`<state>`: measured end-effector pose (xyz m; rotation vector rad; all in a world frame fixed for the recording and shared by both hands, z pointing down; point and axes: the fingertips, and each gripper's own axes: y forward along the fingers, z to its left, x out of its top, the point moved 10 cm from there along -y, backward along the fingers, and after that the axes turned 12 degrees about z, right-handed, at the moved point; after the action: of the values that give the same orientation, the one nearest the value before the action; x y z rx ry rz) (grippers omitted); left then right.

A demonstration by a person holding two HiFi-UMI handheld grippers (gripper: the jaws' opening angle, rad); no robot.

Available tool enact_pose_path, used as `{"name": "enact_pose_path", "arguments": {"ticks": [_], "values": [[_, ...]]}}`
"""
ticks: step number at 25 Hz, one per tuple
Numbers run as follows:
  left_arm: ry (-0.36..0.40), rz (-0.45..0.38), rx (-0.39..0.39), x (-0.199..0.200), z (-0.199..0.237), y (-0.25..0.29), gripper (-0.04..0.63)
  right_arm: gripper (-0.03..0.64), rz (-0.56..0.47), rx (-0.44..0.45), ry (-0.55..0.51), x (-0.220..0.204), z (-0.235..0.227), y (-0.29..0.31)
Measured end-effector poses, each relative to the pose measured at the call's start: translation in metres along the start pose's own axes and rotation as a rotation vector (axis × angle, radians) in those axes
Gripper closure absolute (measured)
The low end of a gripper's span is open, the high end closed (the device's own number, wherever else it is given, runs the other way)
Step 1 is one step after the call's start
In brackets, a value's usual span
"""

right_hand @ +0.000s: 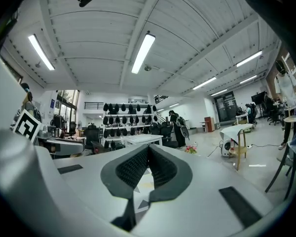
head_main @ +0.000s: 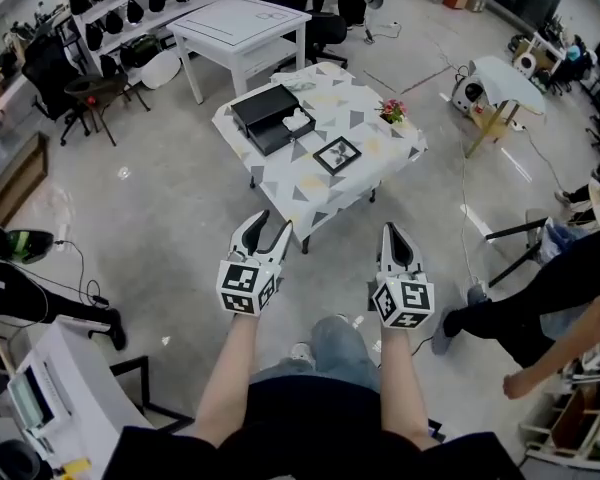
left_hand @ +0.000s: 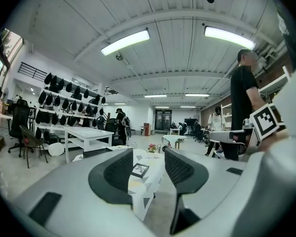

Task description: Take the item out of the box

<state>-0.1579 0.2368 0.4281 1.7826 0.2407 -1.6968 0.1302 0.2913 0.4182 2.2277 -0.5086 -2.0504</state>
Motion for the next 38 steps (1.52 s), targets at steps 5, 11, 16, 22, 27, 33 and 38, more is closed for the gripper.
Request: {"name": "enact_pose_path", "arguments": {"ticks": [5,11,16,22,27,33,38], "values": [[-0.002,0.007,-0.018,0.003,0.007,0.021,0.397,0.614,0.001,-0.012,-0.002,0.003,-0.008,0.015],[0.001,0.000,-0.015,0.017,0.019,0.058,0.397,0.614,-0.006,-0.011,0.000,0.014,-0.027,0.050],[-0.015,0.009,0.016,0.025,0.037,0.109,0.397,0.615,0.000,0.020,-0.007,0.023,-0.056,0.105],[-0.061,0.027,0.094,0.039,0.061,0.192,0.397,0.614,0.030,0.104,-0.036,0.048,-0.104,0.205],[-0.094,0.034,0.173,0.064,0.082,0.251,0.397,0.614,0.059,0.201,-0.067,0.079,-0.134,0.288],[-0.145,0.037,0.282,0.089,0.106,0.307,0.397,0.614,0.087,0.319,-0.105,0.113,-0.160,0.379],[-0.200,0.031,0.377,0.098,0.123,0.338,0.397,0.614,0.123,0.423,-0.145,0.127,-0.169,0.438]]}}
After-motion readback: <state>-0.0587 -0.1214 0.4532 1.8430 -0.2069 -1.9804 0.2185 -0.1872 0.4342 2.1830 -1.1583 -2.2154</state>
